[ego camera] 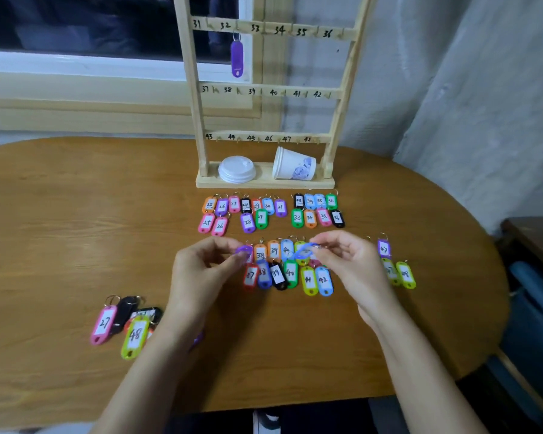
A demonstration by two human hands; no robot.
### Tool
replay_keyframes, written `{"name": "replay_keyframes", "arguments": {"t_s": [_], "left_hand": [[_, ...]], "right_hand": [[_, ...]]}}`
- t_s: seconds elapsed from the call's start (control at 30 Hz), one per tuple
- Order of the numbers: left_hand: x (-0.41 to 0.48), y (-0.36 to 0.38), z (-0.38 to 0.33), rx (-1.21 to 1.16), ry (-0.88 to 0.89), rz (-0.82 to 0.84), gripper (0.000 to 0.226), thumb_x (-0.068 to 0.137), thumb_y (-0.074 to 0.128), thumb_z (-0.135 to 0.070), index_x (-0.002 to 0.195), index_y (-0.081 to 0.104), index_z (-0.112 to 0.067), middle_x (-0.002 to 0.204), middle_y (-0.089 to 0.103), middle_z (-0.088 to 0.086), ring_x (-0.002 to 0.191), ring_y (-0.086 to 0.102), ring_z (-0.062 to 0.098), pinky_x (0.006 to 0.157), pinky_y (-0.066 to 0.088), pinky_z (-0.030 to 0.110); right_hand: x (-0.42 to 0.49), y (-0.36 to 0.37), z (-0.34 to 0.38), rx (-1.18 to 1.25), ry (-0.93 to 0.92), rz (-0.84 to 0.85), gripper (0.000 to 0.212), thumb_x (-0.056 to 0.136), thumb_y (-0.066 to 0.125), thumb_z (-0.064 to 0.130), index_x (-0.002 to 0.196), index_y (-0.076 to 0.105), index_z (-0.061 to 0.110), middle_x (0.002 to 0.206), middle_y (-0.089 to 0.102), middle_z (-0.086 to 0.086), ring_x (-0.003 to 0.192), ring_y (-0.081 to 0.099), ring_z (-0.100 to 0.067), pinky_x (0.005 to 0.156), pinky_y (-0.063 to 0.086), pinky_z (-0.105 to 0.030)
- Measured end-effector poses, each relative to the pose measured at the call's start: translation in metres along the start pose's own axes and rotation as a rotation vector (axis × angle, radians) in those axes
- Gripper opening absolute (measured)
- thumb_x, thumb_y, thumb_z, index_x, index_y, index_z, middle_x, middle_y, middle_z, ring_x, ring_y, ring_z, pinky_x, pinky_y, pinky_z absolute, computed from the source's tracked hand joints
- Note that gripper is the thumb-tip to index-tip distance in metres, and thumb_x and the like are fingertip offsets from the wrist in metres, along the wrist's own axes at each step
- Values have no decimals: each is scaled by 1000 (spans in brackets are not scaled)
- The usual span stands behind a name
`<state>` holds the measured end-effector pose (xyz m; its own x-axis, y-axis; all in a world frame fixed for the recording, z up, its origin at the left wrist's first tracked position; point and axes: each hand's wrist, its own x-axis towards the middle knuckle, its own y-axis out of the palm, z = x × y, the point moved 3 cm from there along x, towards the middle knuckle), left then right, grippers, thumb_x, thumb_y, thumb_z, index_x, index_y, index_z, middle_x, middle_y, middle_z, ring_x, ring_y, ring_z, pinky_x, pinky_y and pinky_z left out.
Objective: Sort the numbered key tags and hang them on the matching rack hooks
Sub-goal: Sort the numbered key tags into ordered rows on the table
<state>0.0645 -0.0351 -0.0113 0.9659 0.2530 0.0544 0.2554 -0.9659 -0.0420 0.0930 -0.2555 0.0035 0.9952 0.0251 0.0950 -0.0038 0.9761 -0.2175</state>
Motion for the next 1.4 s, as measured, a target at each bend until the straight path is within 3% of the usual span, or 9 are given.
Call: {"name": "replay_keyframes", "arguments": {"t_s": [0.13, 0.27, 0.43, 0.6, 0.8, 0.93, 1.13, 1.23, 1.4], "left_hand": [[-4, 20, -6, -55, 27, 1, 9, 78, 74, -7, 76, 70, -16, 70, 70, -2, 67, 62, 9, 64, 50, 27], [-8, 32, -11, -75, 62, 13, 9, 80, 72, -7, 77, 70, -15, 69, 71, -8, 64, 61, -2, 55, 45, 11], [-9, 38, -10, -16, 76, 77, 28, 78, 69, 8, 85, 67, -19, 84, 66, -2, 72, 61, 9, 69, 53, 29], [-9, 40, -6, -5, 78, 74, 42, 79, 68, 8, 100, 65, -28, 91, 66, -4, 77, 60, 11, 73, 53, 25], [-12, 43, -5, -31, 26, 83, 35, 80, 67, 6, 98, 67, -24, 81, 63, 0, 75, 61, 11, 74, 53, 29], [-16, 44, -5, -67, 14, 99, 30, 77, 71, 3, 94, 69, -22, 72, 64, -7, 68, 56, 7, 69, 48, 23], [-27, 41, -6, -44, 43, 74, 27, 78, 70, 4, 93, 69, -18, 70, 66, -12, 66, 61, 4, 63, 50, 15], [-35, 39, -6, -85, 31, 53, 17, 79, 72, -6, 91, 71, -17, 75, 68, -7, 73, 63, 7, 69, 51, 21], [-43, 27, -2, -97, 17, -21, 13, 79, 72, -4, 85, 71, -16, 74, 62, 3, 72, 60, 13, 72, 51, 29]], "right_hand": [[4, -34, -4, -14, 3, -95, 20, 85, 66, 5, 83, 69, 24, 83, 70, 2, 69, 60, -2, 64, 48, -14], [6, -63, -12, -121, 0, -137, 22, 84, 67, 2, 83, 70, 24, 84, 71, 4, 76, 63, -2, 68, 49, -13], [5, -77, -29, -351, 55, -82, 19, 82, 69, 6, 88, 71, 24, 81, 69, 4, 77, 64, -10, 69, 51, -19], [6, -76, -33, -541, 40, -115, 14, 80, 73, 17, 90, 71, 27, 78, 67, 11, 70, 60, -6, 64, 51, -28], [5, -77, -34, -621, 4, -136, 16, 81, 72, 17, 95, 71, 25, 77, 65, 14, 58, 48, -7, 60, 47, -31], [-3, -72, -26, -624, -48, -147, 22, 81, 71, 13, 100, 69, 26, 92, 65, 11, 61, 49, -4, 55, 39, -18], [-26, -39, -13, -403, -102, -76, 17, 84, 67, 12, 90, 71, 27, 80, 68, 17, 64, 54, -6, 57, 42, -13], [-35, -21, -14, -367, -125, -54, 14, 85, 66, 13, 90, 72, 25, 79, 66, 20, 70, 56, -2, 58, 41, -10], [-44, -29, -24, -748, -217, -231, 11, 87, 65, 20, 95, 70, 24, 94, 66, 13, 91, 54, -8, 69, 47, -21]]}}
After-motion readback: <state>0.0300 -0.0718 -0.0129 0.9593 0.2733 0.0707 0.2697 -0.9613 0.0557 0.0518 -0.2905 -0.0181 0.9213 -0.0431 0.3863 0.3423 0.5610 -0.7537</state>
